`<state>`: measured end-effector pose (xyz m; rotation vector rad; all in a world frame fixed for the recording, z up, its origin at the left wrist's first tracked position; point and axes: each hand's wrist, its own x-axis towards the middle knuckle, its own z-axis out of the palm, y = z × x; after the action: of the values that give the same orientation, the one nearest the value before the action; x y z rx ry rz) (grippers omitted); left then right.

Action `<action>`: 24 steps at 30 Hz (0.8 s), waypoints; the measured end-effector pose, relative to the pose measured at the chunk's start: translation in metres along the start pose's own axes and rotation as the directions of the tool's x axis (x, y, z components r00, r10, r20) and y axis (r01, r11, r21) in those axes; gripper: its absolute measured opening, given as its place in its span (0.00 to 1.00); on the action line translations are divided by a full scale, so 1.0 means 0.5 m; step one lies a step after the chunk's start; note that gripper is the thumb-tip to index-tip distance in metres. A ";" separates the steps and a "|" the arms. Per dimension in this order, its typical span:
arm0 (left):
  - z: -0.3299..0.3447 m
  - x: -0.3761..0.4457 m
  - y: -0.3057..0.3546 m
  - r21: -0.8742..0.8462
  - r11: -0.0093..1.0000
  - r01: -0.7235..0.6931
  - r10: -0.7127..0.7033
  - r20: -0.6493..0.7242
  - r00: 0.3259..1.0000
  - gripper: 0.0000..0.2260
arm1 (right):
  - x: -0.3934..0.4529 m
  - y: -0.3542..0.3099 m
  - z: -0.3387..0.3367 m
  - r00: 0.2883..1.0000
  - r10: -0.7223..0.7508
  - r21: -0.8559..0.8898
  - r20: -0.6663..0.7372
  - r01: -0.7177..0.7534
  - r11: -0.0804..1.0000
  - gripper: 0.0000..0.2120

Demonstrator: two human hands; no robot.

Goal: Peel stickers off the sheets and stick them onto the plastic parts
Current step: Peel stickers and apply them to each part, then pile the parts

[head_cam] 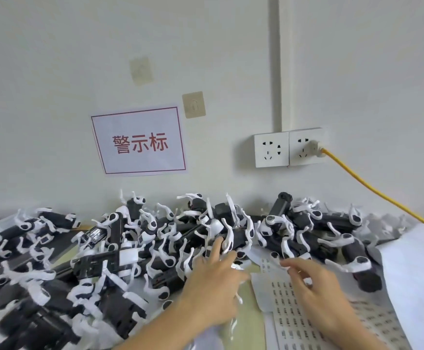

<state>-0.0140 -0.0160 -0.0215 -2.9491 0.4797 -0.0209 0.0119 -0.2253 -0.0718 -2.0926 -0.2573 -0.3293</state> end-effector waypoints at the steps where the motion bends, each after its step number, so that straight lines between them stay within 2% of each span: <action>1: 0.001 -0.002 -0.015 0.005 1.000 -0.027 0.027 -0.019 0.999 0.25 | 0.000 -0.001 -0.001 1.000 0.000 -0.010 0.000 0.000 1.000 0.12; 5: 0.000 -0.011 -0.047 0.016 0.995 -0.100 0.100 -0.074 0.992 0.30 | 0.000 -0.007 -0.005 1.000 -0.003 -0.015 0.000 0.003 1.000 0.12; 8: -0.020 -0.012 -0.047 -0.103 0.990 -0.095 0.073 -0.194 0.978 0.30 | 0.001 -0.013 -0.007 0.999 -0.025 0.000 -0.030 0.025 1.000 0.13; 10: -0.050 -0.009 -0.045 -0.201 0.977 -0.068 -0.002 -0.326 0.945 0.27 | 0.003 -0.017 -0.008 0.997 -0.035 -0.011 -0.064 0.034 0.999 0.13; 12: -0.089 -0.003 -0.042 -0.282 0.958 -0.048 -0.088 -0.450 0.889 0.20 | 0.002 -0.026 -0.009 0.990 -0.058 -0.027 -0.131 0.055 0.998 0.13; 15: -0.142 0.001 -0.022 -0.503 0.864 0.024 -0.308 -0.489 0.816 0.12 | -0.006 -0.054 -0.017 0.967 -0.102 -0.011 -0.232 0.102 0.995 0.15; 17: -0.155 0.005 -0.002 -0.712 0.701 0.036 -0.479 -0.433 0.763 0.15 | -0.013 -0.075 -0.028 0.973 -0.094 0.047 -0.210 0.106 0.993 0.17; 19: -0.152 0.004 0.030 -0.918 0.395 -0.044 -0.629 -0.305 0.715 0.19 | -0.019 -0.095 -0.041 0.999 -0.017 0.197 -0.034 0.024 0.980 0.16; 20: -0.143 0.005 0.043 -0.966 0.249 -0.066 -0.689 -0.225 0.689 0.20 | -0.023 -0.107 -0.046 0.995 0.031 0.298 0.098 -0.059 0.953 0.15; 22: -0.115 0.008 0.067 -0.995 0.068 -0.076 -0.744 -0.102 0.660 0.21 | -0.033 -0.123 -0.057 0.937 0.103 0.456 0.334 -0.257 0.852 0.14; 24: -0.083 0.014 0.084 -0.995 -0.050 -0.092 -0.736 -0.025 0.677 0.20 | -0.037 -0.130 -0.066 0.907 0.111 0.480 0.407 -0.316 0.818 0.17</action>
<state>-0.0221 -0.0638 0.0130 -4.3321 -0.8018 -1.3456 -0.0299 -0.2214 -0.0093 -1.5800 -0.2845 0.2592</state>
